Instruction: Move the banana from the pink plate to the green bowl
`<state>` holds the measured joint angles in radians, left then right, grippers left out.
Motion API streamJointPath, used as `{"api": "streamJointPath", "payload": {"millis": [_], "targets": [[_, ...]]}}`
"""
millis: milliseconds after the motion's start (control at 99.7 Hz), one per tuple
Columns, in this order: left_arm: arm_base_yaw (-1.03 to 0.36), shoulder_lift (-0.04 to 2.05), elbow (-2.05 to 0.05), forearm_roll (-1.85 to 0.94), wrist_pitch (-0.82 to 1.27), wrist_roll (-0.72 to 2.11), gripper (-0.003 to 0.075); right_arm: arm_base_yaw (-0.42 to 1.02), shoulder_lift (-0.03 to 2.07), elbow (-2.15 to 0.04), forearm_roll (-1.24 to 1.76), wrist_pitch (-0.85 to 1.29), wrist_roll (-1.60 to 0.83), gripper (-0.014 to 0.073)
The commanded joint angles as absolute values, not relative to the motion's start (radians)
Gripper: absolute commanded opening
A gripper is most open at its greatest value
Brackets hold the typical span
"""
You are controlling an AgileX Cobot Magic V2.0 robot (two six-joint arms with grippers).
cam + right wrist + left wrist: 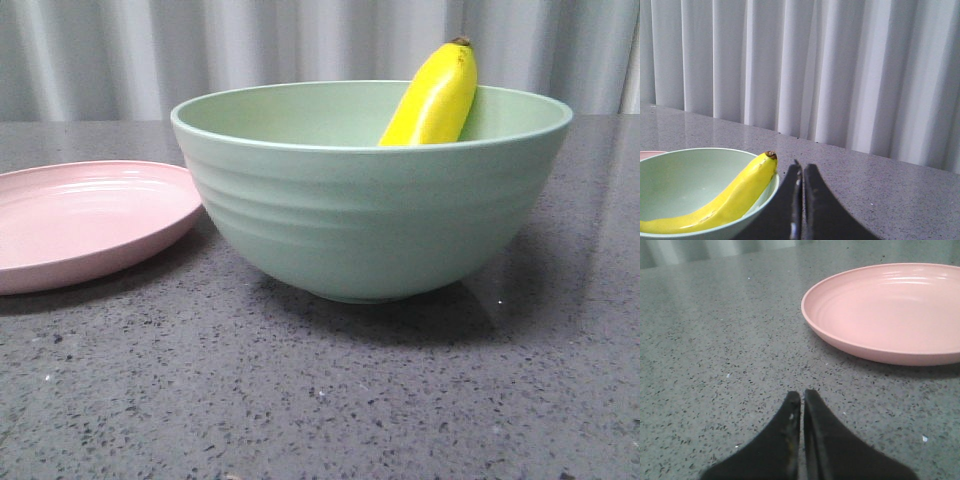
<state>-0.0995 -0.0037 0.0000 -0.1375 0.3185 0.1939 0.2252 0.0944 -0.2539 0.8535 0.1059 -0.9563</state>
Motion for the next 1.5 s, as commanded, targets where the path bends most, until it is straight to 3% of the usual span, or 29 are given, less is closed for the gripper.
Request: {"api": "streamJointPath", "payload": {"millis": [0, 321, 471, 792, 963, 1224, 1495], "targets": [[-0.099, -0.032, 0.01, -0.141, 0.257, 0.187, -0.002, 0.224, 0.104, -0.278, 0.862, 0.043, -0.967, -0.0064], [-0.099, -0.032, 0.01, -0.141, 0.257, 0.187, -0.002, 0.224, 0.104, -0.272, 0.862, 0.043, -0.967, -0.0064], [-0.099, -0.032, 0.01, -0.141, 0.257, 0.187, -0.002, 0.199, 0.104, -0.228, 0.751, -0.066, -0.949, -0.0064], [-0.099, -0.032, 0.01, -0.141, 0.257, 0.187, -0.002, 0.026, 0.104, -0.088, 0.113, -0.127, -0.149, -0.0064], [-0.099, -0.032, 0.01, -0.141, 0.257, 0.187, -0.002, -0.048, 0.097, 0.033, 0.02, -0.223, 0.019, -0.0064], [-0.099, -0.032, 0.01, -0.141, 0.257, 0.187, -0.002, -0.137, -0.037, 0.03, -0.025, 0.038, 0.023, -0.0064], [-0.099, -0.032, 0.01, -0.141, 0.257, 0.187, -0.002, -0.149, -0.034, 0.03, -0.018, 0.306, 0.023, -0.0064]]}}
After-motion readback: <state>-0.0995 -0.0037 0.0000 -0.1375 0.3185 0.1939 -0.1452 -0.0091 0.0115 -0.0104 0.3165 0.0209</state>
